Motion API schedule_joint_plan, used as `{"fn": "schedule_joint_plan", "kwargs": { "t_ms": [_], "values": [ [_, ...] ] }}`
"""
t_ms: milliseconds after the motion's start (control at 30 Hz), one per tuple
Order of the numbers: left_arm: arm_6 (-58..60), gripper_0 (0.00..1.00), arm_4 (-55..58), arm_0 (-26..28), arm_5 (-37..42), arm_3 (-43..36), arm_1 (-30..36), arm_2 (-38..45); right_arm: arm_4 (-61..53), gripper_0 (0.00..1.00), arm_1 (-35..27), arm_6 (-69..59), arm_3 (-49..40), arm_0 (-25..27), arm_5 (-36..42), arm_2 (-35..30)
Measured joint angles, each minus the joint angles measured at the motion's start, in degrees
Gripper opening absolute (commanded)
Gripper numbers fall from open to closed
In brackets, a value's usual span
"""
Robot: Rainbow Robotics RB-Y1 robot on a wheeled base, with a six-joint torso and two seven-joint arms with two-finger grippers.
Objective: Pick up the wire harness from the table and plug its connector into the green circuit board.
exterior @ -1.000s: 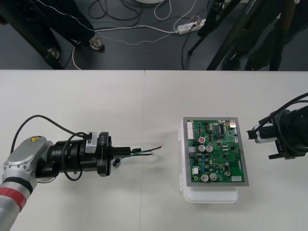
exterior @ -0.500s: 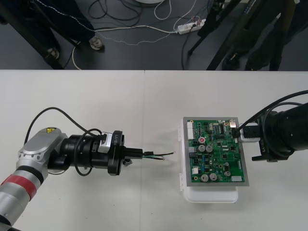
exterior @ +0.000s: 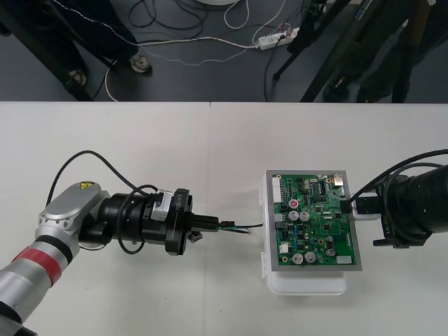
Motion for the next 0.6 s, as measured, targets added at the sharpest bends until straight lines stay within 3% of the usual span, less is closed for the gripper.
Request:
{"fn": "schedule_joint_plan", "kwargs": {
  "t_ms": [433, 600],
  "values": [
    [0.0, 0.00, 0.4, -0.8, 0.9, 0.0, -1.6, -0.4, 10.1, 1.00, 2.9, -0.2, -2.2, 0.4, 0.0, 3.0],
    [0.0, 0.00, 0.4, -1.4, 1.1, 0.0, -1.9, -1.0, 11.2, 1.00, 3.1, -6.0, -3.6, 0.4, 0.0, 5.0]
  ]
}}
